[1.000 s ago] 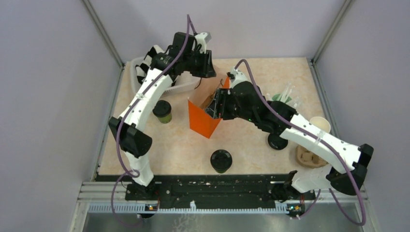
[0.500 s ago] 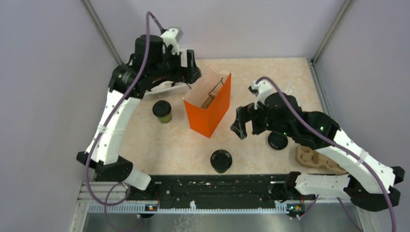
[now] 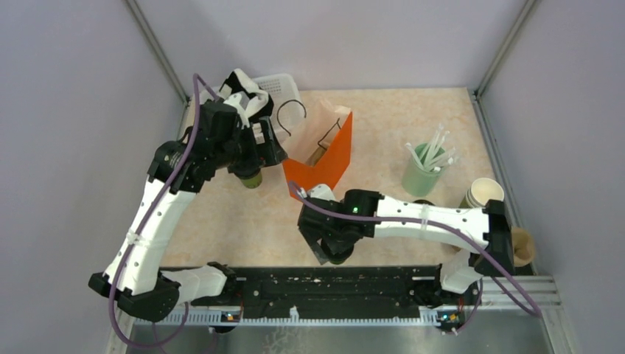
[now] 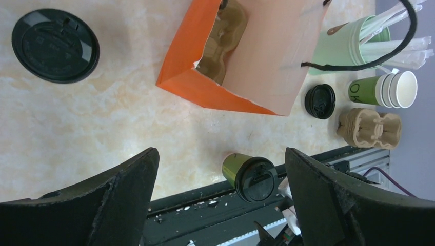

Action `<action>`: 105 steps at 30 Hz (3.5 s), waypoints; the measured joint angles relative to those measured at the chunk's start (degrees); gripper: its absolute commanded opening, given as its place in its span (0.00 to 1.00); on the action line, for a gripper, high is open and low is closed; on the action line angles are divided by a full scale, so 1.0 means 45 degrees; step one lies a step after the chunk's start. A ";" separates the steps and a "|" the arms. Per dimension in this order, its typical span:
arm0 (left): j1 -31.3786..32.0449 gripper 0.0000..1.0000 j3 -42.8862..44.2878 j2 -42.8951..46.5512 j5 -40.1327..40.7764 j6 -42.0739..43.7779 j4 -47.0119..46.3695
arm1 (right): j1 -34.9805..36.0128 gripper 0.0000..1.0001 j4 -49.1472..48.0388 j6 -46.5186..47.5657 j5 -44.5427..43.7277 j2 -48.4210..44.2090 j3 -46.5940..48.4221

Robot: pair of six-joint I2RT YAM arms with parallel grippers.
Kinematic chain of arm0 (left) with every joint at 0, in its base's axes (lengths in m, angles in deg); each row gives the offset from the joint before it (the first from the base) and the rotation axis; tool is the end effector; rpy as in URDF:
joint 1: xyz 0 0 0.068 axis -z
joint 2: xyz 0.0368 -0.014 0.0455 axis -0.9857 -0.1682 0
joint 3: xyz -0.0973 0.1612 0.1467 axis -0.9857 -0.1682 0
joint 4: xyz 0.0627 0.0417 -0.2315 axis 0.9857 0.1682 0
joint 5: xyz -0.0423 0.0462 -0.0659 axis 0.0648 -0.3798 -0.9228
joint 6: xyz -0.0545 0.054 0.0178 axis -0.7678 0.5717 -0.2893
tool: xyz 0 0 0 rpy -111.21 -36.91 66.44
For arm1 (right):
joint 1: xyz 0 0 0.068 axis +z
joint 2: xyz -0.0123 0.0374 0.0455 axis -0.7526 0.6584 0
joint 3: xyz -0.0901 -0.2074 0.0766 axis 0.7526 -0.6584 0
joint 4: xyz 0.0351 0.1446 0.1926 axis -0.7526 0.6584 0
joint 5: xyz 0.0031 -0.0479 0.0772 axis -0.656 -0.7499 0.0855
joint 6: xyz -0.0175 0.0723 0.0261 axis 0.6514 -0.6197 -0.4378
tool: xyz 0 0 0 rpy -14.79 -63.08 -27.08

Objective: Pack the takeout coffee

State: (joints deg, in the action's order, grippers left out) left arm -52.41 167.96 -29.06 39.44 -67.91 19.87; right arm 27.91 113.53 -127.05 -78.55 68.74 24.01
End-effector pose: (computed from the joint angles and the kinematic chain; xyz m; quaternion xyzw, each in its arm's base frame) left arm 0.1972 -0.1070 0.3935 -0.0263 0.8995 -0.2312 0.3698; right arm 0.0815 0.2715 0.2525 -0.2998 0.9344 0.0560 0.1838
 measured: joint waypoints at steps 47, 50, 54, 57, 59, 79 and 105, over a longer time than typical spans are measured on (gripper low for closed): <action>0.0000 0.99 -0.1457 0.0602 -0.1044 -0.0806 -0.0107 | -0.0199 0.86 -0.1472 -0.2001 -0.1229 0.0627 -0.1486; 0.0000 0.99 -0.1457 0.0593 -0.1044 -0.0792 -0.0102 | -0.0219 0.86 -0.1491 -0.1996 -0.1205 0.0627 -0.1486; 0.0000 0.99 -0.1457 0.0510 -0.1044 -0.0729 -0.0092 | -0.0253 0.86 -0.1530 -0.1953 -0.1171 0.0627 -0.1486; 0.0000 0.99 -0.1462 0.0437 -0.1044 -0.0714 -0.0029 | -0.0253 0.85 -0.1554 -0.1948 -0.1166 0.0627 -0.1491; 0.0000 0.99 -0.1462 0.0418 -0.1039 -0.0729 0.0019 | -0.0257 0.84 -0.1559 -0.1953 -0.1166 0.0627 -0.1515; -0.0024 0.87 -0.2098 -0.0063 -0.1676 -0.4211 0.0107 | -0.0257 0.54 -0.1511 -0.1681 -0.1991 -0.0709 -0.1583; -0.0102 0.53 -0.1132 -0.3492 -0.1996 -1.1137 0.0053 | -0.0257 0.52 -0.0403 0.0049 -0.5129 -0.4444 -0.2176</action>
State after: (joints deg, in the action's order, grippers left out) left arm -52.87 162.87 -44.78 30.45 -118.03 20.11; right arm 26.75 111.72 -126.83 -101.63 48.74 14.22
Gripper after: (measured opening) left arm 0.598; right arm 0.743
